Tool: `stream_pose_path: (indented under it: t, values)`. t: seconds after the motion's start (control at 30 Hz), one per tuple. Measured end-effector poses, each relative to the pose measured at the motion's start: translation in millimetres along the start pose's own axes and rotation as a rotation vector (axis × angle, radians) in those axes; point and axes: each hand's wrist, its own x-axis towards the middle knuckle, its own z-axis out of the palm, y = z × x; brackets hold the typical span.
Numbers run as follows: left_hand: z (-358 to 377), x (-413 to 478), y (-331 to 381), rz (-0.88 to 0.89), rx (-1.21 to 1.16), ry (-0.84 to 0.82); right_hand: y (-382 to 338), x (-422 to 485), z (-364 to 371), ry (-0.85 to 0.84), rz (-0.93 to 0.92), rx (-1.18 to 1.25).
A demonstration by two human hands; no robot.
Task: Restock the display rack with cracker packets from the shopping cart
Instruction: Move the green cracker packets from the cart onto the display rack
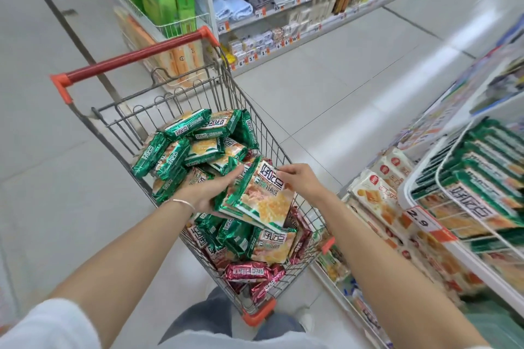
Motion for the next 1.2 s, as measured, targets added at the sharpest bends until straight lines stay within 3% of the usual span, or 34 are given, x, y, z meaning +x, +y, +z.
stream_pose_path:
  t: [0.13,0.27,0.4,0.5,0.83,1.2]
  values:
    - [8.4,-1.7,-2.4,-0.005,0.087,-0.064,-3.8,-6.1,10.7,0.041,0.007,0.079]
    - [12.0,-11.4,-6.0,0.038,-0.034,0.008,9.1,-13.2,-1.6,0.059,0.110,0.195]
    - [21.1,-19.1,-11.0,0.085,-0.197,-0.003,26.4,-28.8,-14.1,-0.324,0.380,0.413]
    - [48.8,-28.0,-16.9,0.119,-0.286,-0.007,30.9,-40.4,-22.7,-0.469,0.400,0.566]
    - [153.4,-72.6,-19.3,0.238,0.162,0.159,45.7,-96.4,-77.4,-0.406,0.280,0.421]
    - [302.8,-114.9,7.4,0.399,0.605,-0.077,97.7,-244.1,-195.9,-0.061,0.137,0.605]
